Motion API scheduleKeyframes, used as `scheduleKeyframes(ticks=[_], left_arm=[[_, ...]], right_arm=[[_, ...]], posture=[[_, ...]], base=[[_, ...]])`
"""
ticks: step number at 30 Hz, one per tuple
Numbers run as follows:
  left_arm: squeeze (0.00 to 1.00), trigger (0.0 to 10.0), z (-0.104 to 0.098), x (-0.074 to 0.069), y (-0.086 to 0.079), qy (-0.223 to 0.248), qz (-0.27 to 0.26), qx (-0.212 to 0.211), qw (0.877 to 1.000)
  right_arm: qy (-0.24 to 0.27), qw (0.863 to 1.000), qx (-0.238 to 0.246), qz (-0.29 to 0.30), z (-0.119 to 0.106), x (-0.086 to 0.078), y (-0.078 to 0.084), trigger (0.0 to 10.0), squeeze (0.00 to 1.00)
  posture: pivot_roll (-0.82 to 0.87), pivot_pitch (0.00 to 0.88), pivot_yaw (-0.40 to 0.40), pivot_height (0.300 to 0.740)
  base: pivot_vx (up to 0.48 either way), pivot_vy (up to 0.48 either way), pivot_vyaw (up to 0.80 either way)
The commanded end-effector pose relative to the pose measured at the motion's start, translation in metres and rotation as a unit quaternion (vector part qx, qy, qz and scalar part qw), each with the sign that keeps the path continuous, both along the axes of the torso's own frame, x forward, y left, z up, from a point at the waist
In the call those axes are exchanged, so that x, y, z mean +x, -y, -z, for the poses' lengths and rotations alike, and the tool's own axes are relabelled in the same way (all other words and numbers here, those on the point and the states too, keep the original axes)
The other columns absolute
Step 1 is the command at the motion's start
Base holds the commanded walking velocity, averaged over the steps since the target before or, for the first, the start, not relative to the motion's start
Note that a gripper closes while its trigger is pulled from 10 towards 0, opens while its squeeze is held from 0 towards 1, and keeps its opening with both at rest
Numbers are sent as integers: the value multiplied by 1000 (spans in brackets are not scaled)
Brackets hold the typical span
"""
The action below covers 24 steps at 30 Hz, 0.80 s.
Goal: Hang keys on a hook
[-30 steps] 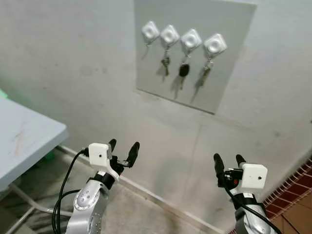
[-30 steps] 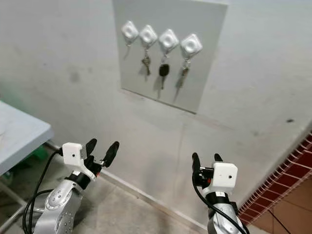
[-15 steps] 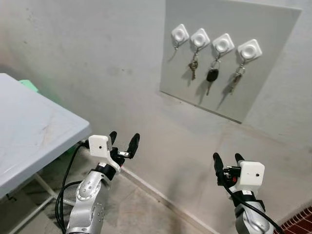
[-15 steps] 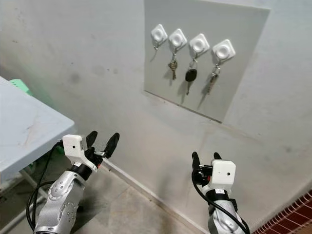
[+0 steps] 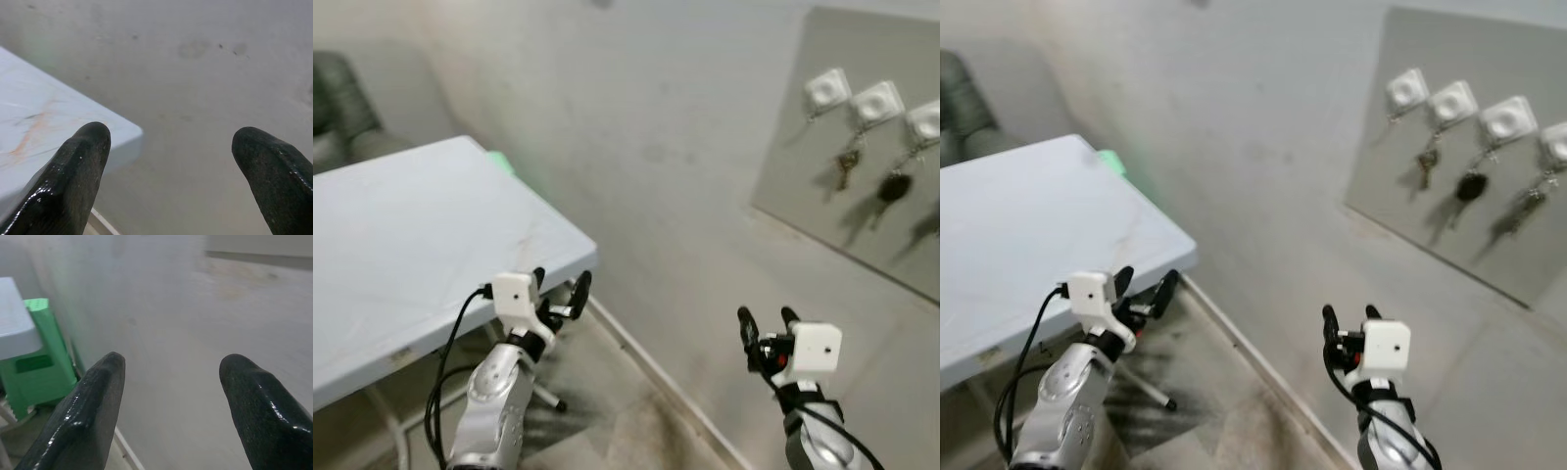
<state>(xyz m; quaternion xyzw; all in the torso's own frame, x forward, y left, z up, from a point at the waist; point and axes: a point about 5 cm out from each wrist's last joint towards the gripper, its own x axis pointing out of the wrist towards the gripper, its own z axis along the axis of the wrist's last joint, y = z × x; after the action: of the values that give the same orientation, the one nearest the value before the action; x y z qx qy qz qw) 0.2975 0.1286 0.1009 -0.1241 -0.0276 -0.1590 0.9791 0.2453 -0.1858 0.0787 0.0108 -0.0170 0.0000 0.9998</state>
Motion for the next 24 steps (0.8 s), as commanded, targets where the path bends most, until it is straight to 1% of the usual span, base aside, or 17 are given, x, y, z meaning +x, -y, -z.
scheduleKeyframes(ticks=[1, 24], left_arm=[[0, 10000, 0, 1, -6, -3, -10, 12, 1000], [0, 10000, -1, 3, -6, -5, -19, 12, 1000]], right_arm=[[5, 1000, 0, -3, -2, 1, -2, 10000, 0], [6, 1000, 1, -11, -3, 3, -3, 10000, 0]], posture=[[-32, 0, -16, 740], [-25, 0, -25, 740]], base=[[0, 0, 800], [0, 0, 800]])
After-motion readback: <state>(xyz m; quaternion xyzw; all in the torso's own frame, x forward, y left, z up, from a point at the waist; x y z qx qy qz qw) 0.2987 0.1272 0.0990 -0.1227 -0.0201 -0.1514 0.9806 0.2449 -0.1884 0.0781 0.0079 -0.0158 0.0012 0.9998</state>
